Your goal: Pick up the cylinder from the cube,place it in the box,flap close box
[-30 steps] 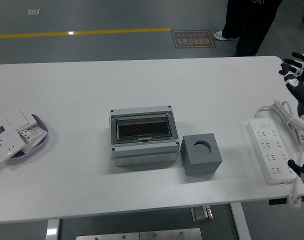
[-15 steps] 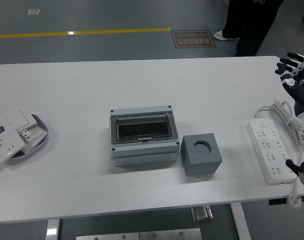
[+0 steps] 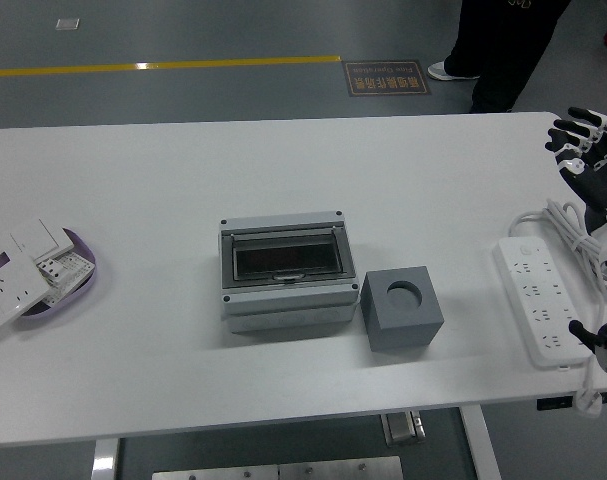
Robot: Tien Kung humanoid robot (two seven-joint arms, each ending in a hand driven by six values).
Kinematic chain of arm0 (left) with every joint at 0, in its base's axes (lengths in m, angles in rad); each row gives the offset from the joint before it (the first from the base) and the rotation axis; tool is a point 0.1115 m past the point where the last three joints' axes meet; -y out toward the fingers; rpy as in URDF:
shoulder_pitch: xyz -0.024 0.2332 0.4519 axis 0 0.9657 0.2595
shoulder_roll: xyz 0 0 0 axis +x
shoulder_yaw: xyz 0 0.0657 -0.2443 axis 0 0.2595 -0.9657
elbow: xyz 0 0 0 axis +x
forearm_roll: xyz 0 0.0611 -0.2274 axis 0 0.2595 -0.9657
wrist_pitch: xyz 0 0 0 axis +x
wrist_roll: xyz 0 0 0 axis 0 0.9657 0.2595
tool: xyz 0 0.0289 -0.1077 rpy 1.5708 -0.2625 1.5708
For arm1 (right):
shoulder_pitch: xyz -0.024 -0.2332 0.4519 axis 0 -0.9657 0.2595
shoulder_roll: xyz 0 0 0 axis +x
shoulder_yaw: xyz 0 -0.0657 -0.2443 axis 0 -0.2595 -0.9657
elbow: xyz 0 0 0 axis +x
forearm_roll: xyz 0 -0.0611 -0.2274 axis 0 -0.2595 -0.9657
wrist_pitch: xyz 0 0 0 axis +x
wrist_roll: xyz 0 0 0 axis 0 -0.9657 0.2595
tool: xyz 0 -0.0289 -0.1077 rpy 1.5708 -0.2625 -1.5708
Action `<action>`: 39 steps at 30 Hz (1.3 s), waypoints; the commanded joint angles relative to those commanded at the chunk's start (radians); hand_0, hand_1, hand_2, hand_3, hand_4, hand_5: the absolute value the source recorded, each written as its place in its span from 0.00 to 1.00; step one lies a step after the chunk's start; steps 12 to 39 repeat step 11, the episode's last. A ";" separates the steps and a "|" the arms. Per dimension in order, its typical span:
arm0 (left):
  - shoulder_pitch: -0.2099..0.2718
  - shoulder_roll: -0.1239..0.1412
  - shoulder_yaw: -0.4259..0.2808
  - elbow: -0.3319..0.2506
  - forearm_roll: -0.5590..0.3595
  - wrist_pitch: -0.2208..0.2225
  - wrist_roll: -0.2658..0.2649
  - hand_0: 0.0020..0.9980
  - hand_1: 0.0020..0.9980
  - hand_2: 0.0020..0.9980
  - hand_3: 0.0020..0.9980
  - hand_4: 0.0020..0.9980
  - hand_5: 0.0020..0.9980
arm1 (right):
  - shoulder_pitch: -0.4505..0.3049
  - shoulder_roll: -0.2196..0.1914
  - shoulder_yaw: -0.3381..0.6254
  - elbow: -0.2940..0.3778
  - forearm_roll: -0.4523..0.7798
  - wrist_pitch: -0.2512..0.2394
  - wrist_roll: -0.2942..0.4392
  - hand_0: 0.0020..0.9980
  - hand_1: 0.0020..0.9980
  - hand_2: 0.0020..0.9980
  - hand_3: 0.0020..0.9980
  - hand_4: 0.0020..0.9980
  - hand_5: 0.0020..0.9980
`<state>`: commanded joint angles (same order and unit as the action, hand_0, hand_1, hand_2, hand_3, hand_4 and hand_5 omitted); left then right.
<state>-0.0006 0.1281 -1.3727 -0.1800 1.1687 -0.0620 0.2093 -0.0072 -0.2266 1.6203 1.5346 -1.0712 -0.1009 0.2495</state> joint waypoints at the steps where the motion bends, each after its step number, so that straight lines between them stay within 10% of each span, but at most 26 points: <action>1: 0.000 0.000 0.001 0.000 0.000 0.000 0.000 0.63 0.66 0.58 0.65 0.70 0.31 | -0.001 0.000 0.001 -0.001 0.000 0.000 0.000 0.59 0.60 0.60 0.62 0.67 0.14; 39: 0.003 0.004 -0.002 0.000 -0.002 0.001 0.001 0.63 0.66 0.58 0.65 0.70 0.31 | 0.004 0.006 -0.001 -0.002 -0.010 0.002 -0.001 0.58 0.60 0.60 0.62 0.67 0.14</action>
